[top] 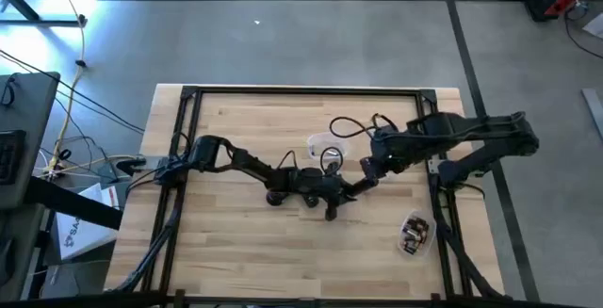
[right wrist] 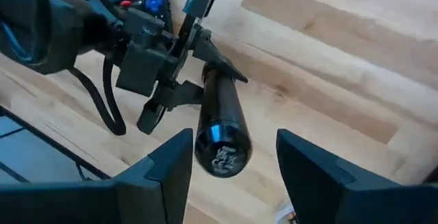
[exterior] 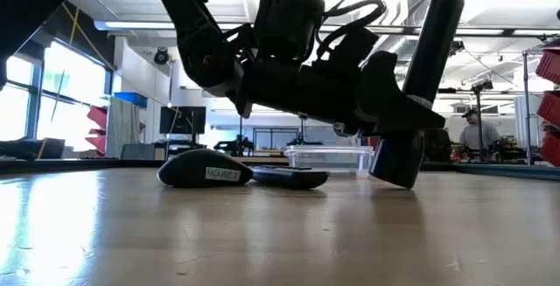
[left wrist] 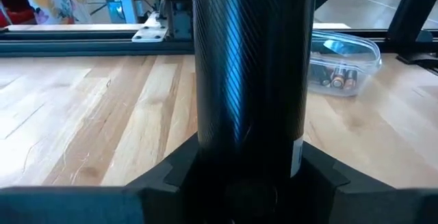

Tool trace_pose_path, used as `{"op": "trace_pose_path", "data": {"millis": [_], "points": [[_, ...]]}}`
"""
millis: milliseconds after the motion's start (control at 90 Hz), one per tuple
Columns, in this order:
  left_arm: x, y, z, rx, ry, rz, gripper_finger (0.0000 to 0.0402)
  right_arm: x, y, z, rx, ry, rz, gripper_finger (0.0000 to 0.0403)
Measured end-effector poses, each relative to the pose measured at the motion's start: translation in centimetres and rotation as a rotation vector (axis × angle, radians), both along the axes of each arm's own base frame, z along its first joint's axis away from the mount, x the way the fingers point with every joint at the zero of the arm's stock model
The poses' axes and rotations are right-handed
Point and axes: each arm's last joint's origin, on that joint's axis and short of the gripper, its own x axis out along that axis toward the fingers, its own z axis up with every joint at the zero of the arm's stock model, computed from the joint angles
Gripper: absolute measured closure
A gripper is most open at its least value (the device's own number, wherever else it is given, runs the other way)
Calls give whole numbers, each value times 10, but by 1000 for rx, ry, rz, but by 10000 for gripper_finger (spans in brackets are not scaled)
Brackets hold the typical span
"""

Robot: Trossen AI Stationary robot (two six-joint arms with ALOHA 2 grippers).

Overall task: Insert battery
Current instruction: Open the flashlight cover

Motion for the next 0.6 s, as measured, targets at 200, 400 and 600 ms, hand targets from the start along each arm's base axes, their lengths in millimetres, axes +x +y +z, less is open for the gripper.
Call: {"op": "trace_pose_path", "data": {"millis": [200, 400, 600], "points": [[0, 0, 0, -3, -1, 1, 268, 7, 11, -8, 0, 44, -12, 226], [0, 0, 0, -3, -2, 1, 268, 9, 13, -13, 10, 13, -37, 226], [0, -2, 1, 5, -6, -11, 268, 11, 18, -40, 92, -21, -12, 226]]}}
